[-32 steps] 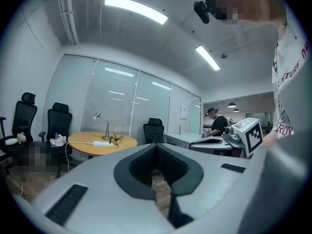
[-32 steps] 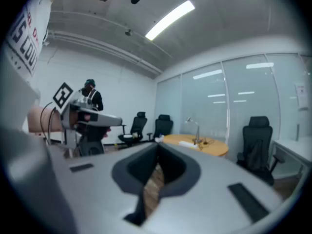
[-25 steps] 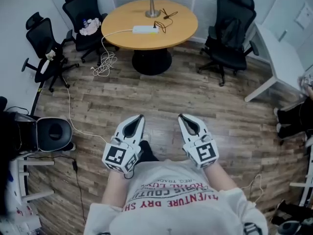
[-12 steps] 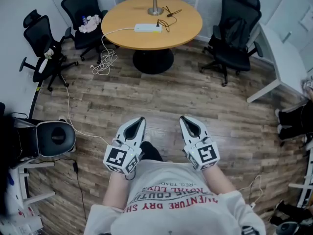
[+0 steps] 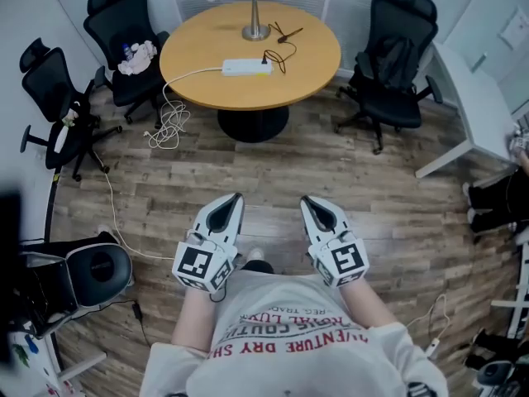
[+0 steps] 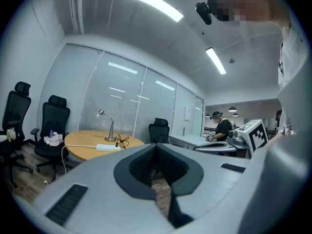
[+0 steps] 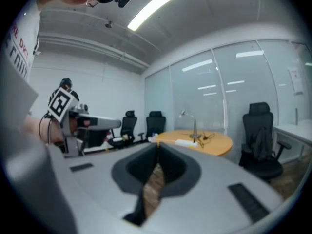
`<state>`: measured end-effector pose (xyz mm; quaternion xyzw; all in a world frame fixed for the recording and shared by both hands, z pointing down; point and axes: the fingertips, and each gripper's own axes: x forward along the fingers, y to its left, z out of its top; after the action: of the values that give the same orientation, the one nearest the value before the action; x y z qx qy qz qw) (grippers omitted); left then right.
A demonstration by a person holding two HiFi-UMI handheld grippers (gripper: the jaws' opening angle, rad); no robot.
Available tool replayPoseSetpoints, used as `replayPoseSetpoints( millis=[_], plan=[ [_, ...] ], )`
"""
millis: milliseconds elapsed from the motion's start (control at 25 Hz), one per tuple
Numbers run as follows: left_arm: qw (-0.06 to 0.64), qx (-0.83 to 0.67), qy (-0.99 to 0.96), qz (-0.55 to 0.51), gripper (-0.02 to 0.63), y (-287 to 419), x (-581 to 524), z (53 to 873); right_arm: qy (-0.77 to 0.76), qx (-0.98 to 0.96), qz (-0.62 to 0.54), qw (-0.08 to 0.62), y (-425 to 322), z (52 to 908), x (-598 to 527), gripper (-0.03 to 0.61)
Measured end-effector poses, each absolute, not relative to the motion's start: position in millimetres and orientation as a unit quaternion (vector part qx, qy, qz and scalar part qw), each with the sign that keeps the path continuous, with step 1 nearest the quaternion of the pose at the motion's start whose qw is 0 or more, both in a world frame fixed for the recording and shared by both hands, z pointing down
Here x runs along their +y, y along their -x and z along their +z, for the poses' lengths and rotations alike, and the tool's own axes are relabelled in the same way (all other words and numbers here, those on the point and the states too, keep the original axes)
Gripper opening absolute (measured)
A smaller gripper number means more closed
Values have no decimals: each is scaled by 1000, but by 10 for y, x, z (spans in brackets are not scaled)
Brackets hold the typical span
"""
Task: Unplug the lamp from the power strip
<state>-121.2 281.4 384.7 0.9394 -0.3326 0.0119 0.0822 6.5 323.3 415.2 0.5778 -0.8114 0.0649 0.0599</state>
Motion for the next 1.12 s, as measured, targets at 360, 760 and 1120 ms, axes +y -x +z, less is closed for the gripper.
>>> replayPoseSetpoints(
  millis=[360, 760, 1120],
  plan=[
    [93, -327, -940, 20, 28, 1506, 1886, 3841, -594, -798, 84, 57, 140, 4172, 2339, 31],
    [113, -351, -929, 32, 28, 1518, 1303, 4057, -566, -815, 96, 81, 206, 4417, 1644, 32],
    [101, -396, -912, 38, 28, 1043, 480, 4093, -523, -844, 84, 85, -261, 4461, 642, 32]
  ],
)
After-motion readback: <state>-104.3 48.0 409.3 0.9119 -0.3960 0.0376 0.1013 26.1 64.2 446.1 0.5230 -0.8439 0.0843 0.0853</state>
